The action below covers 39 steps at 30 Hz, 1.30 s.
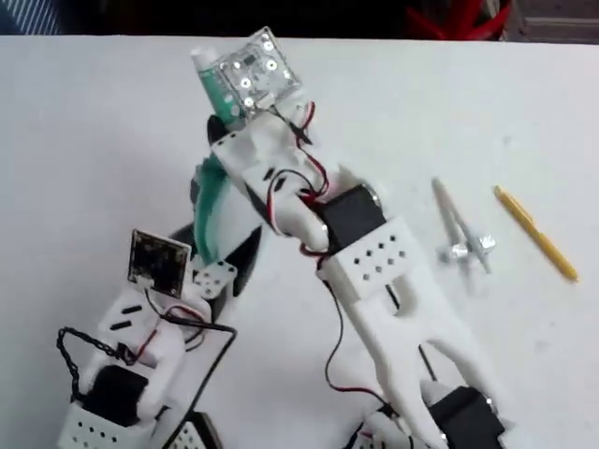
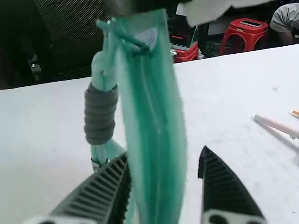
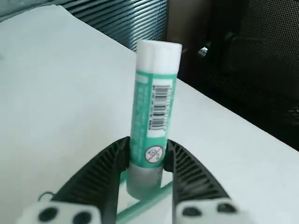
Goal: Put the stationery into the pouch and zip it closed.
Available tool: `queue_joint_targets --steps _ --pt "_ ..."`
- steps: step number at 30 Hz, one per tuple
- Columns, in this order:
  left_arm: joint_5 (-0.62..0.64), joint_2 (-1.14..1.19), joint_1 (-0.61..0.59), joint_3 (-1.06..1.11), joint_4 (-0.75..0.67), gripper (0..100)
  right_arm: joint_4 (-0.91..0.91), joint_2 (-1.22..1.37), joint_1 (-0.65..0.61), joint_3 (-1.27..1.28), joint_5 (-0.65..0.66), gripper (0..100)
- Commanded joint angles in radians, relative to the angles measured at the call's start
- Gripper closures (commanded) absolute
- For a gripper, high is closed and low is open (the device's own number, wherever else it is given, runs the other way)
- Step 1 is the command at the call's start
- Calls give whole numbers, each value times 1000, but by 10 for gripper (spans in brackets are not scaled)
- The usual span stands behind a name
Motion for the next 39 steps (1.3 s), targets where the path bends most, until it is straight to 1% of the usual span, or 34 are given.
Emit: queue_joint_targets --steps 1,7,11,13,16,17,18,23,25,30,33,39 --pt "15 -7 13 -12 12 769 -131 -13 7 157 -6 979" --pt "14 -7 12 -12 8 780 -170 -222 -22 356 -5 979" --pt "11 -7 13 -12 5 863 -151 -348 -31 436 2 973" --pt "-21 -7 15 -11 -14 892 -105 -378 -36 446 3 934" --pt "-57 -7 21 -8 -20 916 -51 -398 -48 445 3 811" --pt "-57 -7 21 -8 -20 919 -44 -398 -53 445 3 785" --pt "-57 -7 21 -6 -20 919 -42 -398 -56 445 3 779" --pt "-58 -7 21 -6 -18 919 -41 -406 -65 445 3 824" --pt "-60 -7 21 -6 -18 918 -38 -415 -61 425 3 825" --pt "-61 -7 18 -6 -21 916 61 -467 -54 318 2 825" --pt "-63 -7 21 -6 -21 916 67 -489 -47 264 2 825" --pt "-63 -7 18 -6 -21 916 82 -490 -31 28 -5 841"
